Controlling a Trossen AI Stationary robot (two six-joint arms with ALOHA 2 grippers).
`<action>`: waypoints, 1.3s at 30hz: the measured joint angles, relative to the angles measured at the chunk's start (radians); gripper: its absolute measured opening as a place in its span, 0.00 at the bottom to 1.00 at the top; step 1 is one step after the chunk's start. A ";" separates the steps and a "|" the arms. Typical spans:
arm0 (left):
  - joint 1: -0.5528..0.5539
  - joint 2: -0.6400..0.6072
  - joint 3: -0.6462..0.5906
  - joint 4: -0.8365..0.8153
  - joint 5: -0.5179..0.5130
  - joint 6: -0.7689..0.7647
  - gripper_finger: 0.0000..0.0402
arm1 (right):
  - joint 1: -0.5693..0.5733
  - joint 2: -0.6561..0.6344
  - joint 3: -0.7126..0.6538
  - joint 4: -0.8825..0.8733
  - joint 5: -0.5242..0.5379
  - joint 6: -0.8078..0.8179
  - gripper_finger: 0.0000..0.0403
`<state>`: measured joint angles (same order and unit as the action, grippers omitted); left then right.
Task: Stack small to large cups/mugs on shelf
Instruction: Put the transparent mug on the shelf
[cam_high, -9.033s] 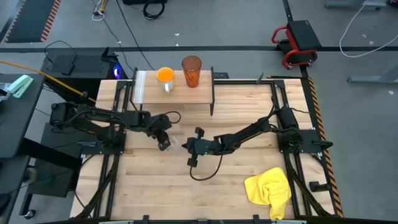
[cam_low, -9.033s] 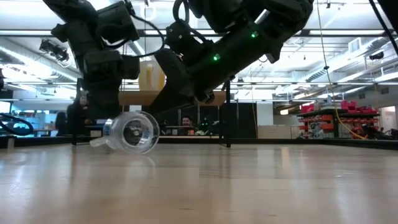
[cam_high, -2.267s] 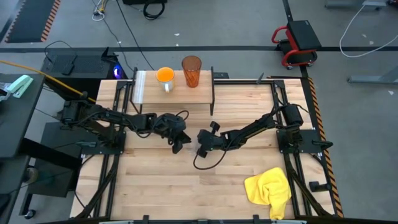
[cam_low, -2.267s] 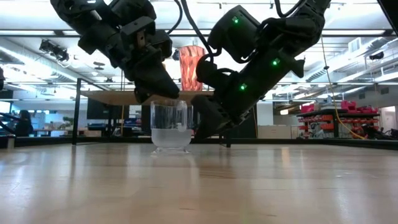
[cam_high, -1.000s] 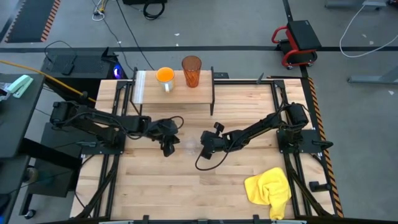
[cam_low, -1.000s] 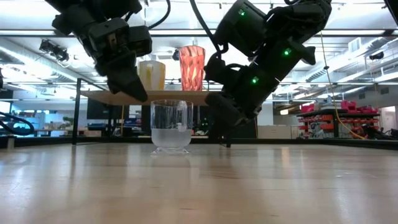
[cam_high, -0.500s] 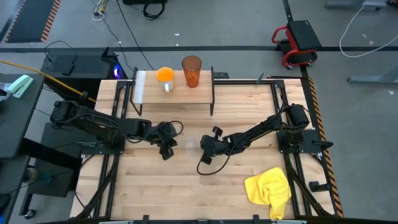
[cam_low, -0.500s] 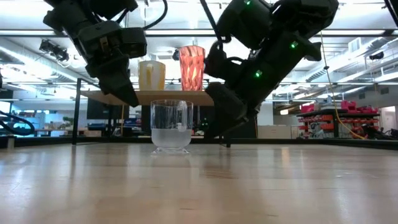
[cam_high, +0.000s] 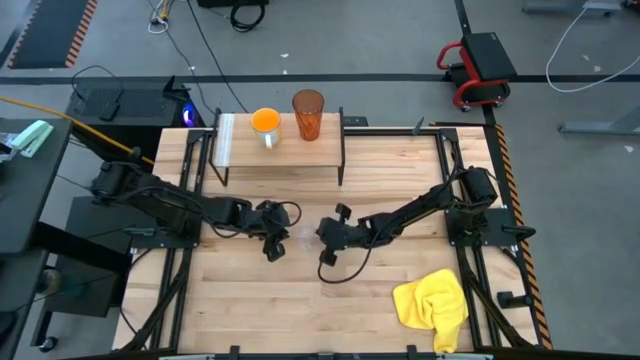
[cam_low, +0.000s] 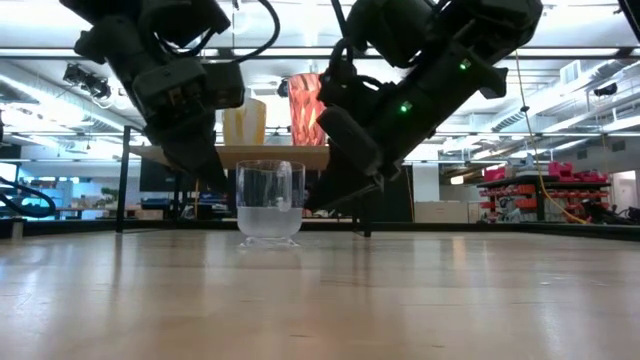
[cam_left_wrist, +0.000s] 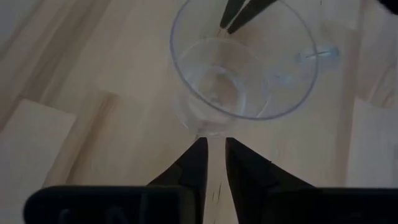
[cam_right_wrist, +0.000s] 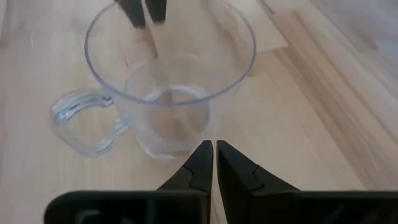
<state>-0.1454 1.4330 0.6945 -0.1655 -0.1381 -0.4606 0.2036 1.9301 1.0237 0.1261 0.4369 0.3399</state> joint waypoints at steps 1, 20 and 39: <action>0.000 0.003 0.000 -0.003 0.000 0.000 0.17 | -0.001 0.000 0.000 0.006 -0.001 -0.002 0.07; 0.016 -0.079 0.000 -0.007 0.036 -0.054 0.22 | -0.020 0.015 0.001 0.038 -0.020 -0.010 0.07; 0.104 -0.140 0.000 -0.149 0.083 -0.113 0.21 | -0.035 0.051 0.061 0.038 -0.039 -0.055 0.07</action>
<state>-0.0418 1.2929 0.6949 -0.3141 -0.0547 -0.5732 0.1684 1.9808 1.0851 0.1642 0.3977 0.2848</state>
